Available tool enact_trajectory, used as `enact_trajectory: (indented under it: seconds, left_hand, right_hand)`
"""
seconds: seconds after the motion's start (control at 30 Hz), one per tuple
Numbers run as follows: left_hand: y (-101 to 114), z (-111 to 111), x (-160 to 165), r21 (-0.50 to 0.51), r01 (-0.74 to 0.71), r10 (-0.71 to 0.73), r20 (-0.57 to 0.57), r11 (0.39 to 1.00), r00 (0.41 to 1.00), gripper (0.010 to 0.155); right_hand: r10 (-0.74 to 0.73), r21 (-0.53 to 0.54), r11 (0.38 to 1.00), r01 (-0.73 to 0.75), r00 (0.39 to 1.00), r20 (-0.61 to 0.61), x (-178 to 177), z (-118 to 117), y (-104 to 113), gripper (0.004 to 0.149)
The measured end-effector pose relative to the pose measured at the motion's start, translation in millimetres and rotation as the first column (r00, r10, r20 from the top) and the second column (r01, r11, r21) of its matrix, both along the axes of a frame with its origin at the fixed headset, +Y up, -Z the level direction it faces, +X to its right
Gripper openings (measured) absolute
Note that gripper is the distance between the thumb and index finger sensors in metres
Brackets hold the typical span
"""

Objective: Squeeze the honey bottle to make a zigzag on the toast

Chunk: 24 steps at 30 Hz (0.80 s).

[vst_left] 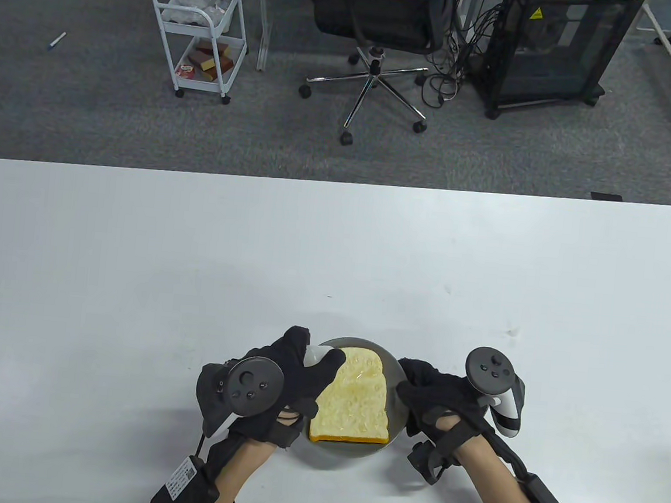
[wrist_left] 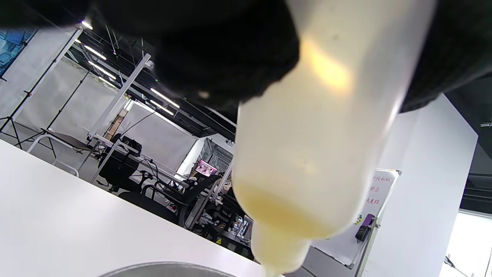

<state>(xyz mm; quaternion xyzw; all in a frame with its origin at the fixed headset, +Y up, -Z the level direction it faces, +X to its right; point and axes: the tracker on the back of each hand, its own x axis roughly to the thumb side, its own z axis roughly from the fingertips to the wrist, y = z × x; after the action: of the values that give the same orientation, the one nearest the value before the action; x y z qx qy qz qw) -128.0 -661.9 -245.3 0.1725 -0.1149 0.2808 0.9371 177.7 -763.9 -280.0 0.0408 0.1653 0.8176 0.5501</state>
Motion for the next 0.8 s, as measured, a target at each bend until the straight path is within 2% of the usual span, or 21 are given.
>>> enact_trajectory:
  seconds: [0.8]
  left_hand:
    - [-5.1, -5.3, 28.4, -0.012, -0.013, 0.014, 0.055, 1.0, 0.998, 0.069]
  right_hand:
    - [0.008, -0.007, 1.0, -0.008, 1.0, -0.012, -2.8, 0.2, -2.7, 0.056]
